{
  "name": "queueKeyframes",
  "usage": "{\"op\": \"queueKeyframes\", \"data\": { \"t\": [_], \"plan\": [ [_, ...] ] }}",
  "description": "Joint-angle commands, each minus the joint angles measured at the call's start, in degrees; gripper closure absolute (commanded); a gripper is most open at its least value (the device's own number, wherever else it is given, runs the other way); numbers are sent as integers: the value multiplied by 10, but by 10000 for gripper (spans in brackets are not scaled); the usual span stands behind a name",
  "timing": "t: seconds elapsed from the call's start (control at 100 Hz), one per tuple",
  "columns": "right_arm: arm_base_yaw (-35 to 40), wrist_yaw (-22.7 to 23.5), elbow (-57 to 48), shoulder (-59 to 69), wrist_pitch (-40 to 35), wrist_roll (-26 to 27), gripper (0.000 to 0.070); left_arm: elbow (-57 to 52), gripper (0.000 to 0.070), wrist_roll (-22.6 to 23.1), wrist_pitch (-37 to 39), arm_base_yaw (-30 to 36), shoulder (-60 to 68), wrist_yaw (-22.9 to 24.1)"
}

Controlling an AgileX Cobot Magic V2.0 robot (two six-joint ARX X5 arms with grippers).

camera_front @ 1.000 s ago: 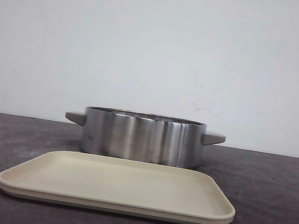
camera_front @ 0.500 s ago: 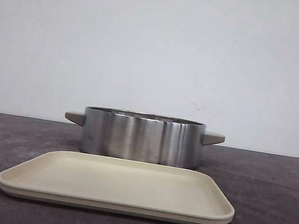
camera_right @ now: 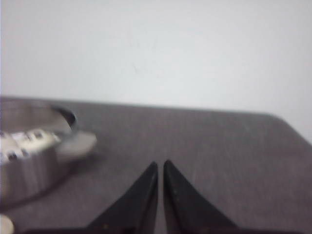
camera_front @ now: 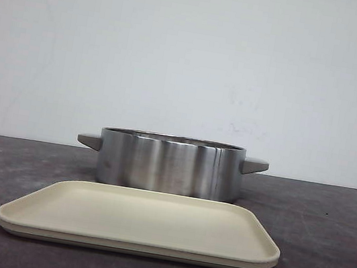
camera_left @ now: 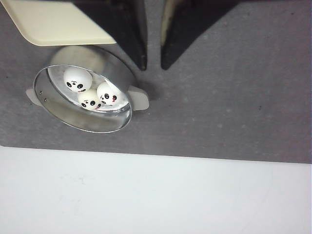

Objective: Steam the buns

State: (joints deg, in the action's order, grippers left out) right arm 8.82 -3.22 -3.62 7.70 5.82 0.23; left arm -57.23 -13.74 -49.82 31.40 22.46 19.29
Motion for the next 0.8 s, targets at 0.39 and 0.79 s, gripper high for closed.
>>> {"op": "queueKeyframes", "data": {
  "t": [0.39, 0.79],
  "plan": [
    [-12, -41, 29, -75, -158, -5, 686, -6, 700, -4, 5, 4, 0, 2],
    [-11, -42, 29, -75, -149, -5, 687, -6, 700, -4, 5, 4, 0, 2]
  ]
}}
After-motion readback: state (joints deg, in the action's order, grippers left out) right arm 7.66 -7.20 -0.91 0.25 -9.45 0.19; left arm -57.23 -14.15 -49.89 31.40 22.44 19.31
